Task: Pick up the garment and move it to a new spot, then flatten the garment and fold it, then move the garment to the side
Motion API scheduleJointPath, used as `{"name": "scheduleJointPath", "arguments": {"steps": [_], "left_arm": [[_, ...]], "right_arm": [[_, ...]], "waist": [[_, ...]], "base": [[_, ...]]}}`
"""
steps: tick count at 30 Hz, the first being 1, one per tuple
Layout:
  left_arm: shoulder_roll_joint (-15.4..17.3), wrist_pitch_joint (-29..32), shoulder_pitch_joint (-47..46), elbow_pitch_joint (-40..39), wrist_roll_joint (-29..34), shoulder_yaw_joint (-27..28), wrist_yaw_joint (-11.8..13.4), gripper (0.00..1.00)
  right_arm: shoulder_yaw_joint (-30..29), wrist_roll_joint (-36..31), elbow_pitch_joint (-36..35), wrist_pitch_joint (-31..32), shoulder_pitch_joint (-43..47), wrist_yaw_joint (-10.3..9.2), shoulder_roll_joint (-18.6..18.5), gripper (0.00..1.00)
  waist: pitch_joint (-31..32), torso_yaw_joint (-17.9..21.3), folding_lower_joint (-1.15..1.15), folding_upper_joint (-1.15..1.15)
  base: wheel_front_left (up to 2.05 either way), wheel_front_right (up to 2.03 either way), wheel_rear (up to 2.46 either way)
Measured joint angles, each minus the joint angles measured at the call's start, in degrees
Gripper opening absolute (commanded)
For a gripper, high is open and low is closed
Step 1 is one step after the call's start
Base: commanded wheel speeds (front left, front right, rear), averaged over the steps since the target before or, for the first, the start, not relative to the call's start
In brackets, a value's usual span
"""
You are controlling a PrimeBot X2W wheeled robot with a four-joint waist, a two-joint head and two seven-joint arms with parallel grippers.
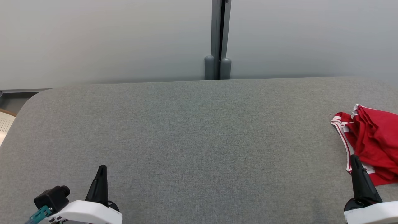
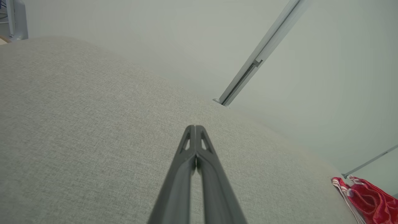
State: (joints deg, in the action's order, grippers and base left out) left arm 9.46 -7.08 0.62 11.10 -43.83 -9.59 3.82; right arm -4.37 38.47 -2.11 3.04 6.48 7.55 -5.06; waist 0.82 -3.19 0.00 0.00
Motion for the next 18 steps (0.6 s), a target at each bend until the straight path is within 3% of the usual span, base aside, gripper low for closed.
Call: {"name": "scheduleJointPath", "arguments": {"steps": [18], "left_arm": [[-1.47, 3.04, -1.58, 0.67, -12.8, 3.72, -2.85, 0.0]], "right_arm": [[-0.2, 13.97, 4.13, 0.53, -3.22, 0.0, 0.25, 0.0]], "waist": [[-0.18, 0.58, 0.0, 0.0]], "base": [[0.0, 0.0, 0.0]]}}
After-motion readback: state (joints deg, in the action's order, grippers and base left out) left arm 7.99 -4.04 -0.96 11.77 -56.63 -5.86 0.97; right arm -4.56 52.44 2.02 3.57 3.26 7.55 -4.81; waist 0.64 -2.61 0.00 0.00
